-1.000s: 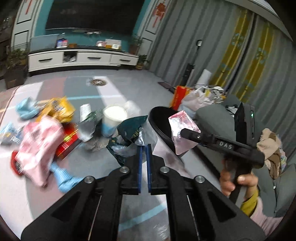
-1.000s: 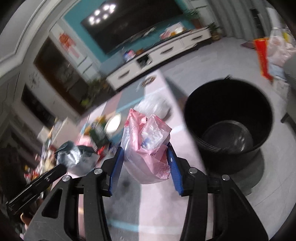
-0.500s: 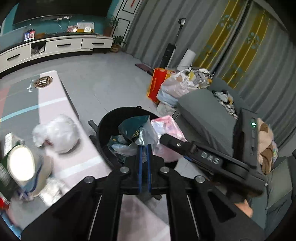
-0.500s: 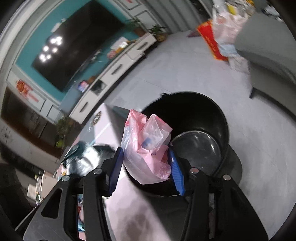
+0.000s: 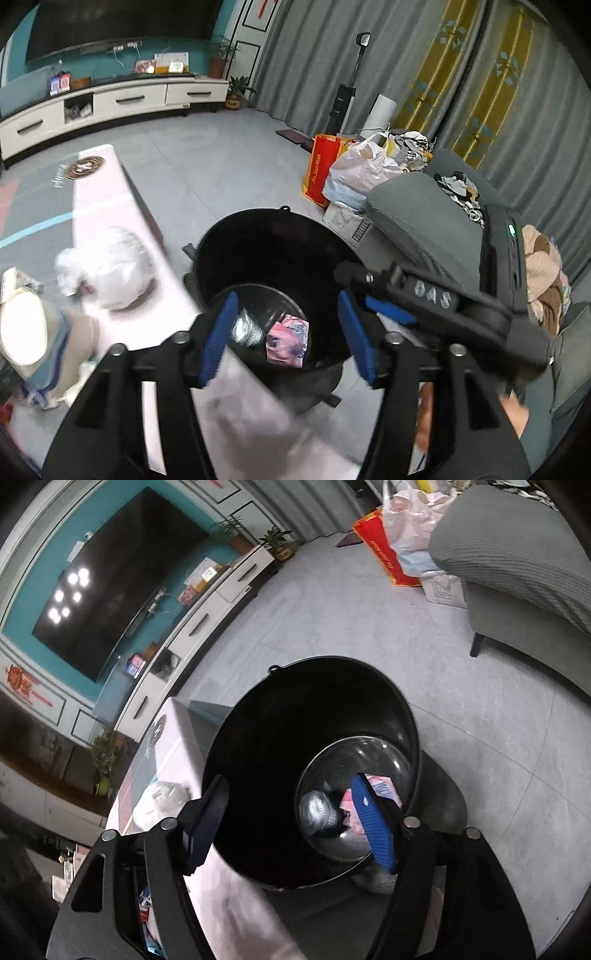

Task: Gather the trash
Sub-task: 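Carry both bags over the black bucket and open both tools to drop them, then grasp the blue knotted cloth with the left tool while the right tool grasps the white crumpled tissue, then carry the cloth and tissue over the black bucket and open both tools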

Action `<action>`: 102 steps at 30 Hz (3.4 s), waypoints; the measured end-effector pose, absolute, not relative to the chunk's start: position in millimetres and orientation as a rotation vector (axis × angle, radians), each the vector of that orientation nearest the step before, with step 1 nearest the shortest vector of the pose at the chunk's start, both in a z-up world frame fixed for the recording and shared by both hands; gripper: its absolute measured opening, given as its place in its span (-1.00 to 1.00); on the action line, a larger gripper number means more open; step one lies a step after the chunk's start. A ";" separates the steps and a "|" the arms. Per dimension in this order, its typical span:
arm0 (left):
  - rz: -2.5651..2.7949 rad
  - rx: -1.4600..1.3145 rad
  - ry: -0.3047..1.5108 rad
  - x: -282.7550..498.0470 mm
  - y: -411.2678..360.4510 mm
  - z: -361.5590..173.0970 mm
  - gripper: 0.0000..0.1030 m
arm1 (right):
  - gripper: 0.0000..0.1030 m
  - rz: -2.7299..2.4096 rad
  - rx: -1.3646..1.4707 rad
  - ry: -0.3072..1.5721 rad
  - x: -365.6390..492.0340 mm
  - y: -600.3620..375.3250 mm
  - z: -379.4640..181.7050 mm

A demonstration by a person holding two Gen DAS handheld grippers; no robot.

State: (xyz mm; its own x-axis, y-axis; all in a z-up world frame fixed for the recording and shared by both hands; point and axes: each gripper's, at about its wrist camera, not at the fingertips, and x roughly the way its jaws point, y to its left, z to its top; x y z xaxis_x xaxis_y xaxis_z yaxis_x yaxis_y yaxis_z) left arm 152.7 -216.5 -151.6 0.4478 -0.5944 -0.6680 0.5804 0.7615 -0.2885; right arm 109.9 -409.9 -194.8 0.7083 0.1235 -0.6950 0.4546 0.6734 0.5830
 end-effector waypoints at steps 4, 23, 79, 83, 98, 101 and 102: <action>-0.677 0.006 0.815 125.5 -180.4 -144.2 0.53 | 0.33 -0.142 0.760 0.785 114.1 -387.3 -183.2; -0.371 -0.116 0.774 76.5 26.8 -142.1 0.68 | 0.43 0.310 0.164 0.867 119.9 -196.7 -175.0; -0.507 -0.188 0.874 60.2 1.7 -162.6 -0.42 | -0.62 0.349 0.347 0.862 115.4 -221.6 -174.6; -0.538 -0.157 0.867 63.1 -19.2 -155.2 -0.42 | -0.62 0.307 0.383 0.835 115.0 -240.2 -170.3; -0.682 0.021 0.782 116.6 -157.9 -114.5 -0.41 | -0.62 0.075 0.601 0.703 104.1 -341.6 -161.0; -0.685 0.060 0.781 132.1 -188.5 -116.8 -0.40 | -0.61 0.033 0.656 0.694 103.7 -361.3 -164.6; -0.683 0.072 0.791 138.2 -197.4 -119.7 -0.40 | -0.61 0.021 0.684 0.689 103.4 -368.8 -166.5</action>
